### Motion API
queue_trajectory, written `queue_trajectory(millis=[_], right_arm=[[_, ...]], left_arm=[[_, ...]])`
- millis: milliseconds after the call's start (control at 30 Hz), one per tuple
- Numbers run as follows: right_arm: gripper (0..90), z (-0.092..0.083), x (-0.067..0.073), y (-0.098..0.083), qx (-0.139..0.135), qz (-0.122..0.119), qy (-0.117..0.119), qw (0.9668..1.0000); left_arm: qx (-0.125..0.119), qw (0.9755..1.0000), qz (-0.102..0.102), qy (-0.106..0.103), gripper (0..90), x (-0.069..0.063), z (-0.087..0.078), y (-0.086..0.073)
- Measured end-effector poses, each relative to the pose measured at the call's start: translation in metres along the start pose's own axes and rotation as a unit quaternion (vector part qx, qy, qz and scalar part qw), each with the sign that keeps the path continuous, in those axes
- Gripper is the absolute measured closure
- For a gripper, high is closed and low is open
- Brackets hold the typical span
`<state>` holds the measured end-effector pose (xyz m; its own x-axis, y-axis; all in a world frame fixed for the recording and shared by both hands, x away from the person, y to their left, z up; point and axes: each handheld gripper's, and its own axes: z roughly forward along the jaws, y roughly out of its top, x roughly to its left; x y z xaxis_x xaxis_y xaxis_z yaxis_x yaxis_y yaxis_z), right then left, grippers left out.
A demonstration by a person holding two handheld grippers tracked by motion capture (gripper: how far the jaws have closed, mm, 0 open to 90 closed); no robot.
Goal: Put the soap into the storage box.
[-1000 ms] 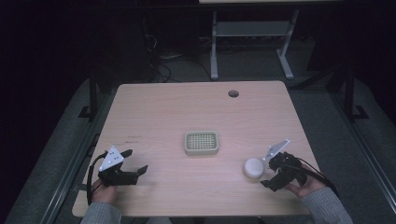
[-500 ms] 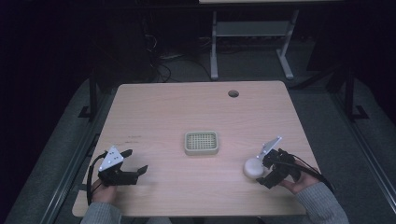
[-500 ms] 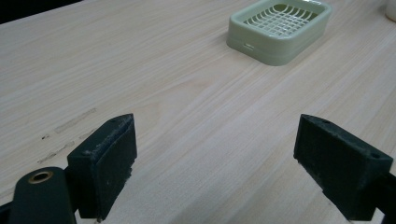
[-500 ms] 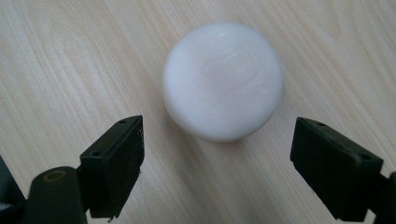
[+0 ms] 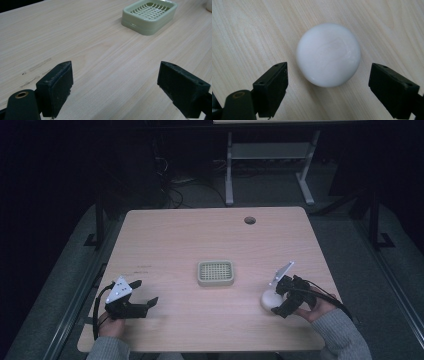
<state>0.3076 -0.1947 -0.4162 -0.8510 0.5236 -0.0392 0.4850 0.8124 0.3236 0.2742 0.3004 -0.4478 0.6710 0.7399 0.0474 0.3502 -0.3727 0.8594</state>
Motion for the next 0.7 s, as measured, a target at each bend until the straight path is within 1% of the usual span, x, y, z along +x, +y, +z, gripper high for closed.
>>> queue_trajectory(millis=[100,167,233,367,400,600,700], right_arm=[[14.6,0.001,0.000,0.002,0.002,-0.002,0.002,1.0000],[14.7,0.003,-0.001,0.005,0.008,-0.005,0.004,0.9999],[14.7,0.004,-0.001,0.006,0.008,-0.003,0.005,0.9999],[14.7,0.004,-0.002,0.009,0.010,-0.007,0.005,0.9999],[14.7,0.006,-0.002,0.012,0.015,-0.007,0.007,0.9998],[14.7,0.010,-0.003,0.018,0.023,-0.009,0.006,0.9997],[14.7,0.012,-0.002,0.020,0.027,-0.011,0.011,0.9995]], left_arm=[[0.001,1.0000,0.001,0.000,12.8,0.000,0.000,0.000],[0.002,1.0000,0.002,0.000,12.8,0.000,0.000,0.000],[0.000,1.0000,0.000,0.000,12.8,0.000,0.000,0.000],[0.000,1.0000,0.001,-0.001,12.8,0.000,0.000,0.000],[0.000,1.0000,0.001,0.000,12.8,0.000,0.000,0.000],[-0.003,1.0000,-0.001,0.000,12.8,0.000,-0.001,0.000],[-0.002,1.0000,-0.001,0.001,12.8,0.000,-0.001,0.000]])
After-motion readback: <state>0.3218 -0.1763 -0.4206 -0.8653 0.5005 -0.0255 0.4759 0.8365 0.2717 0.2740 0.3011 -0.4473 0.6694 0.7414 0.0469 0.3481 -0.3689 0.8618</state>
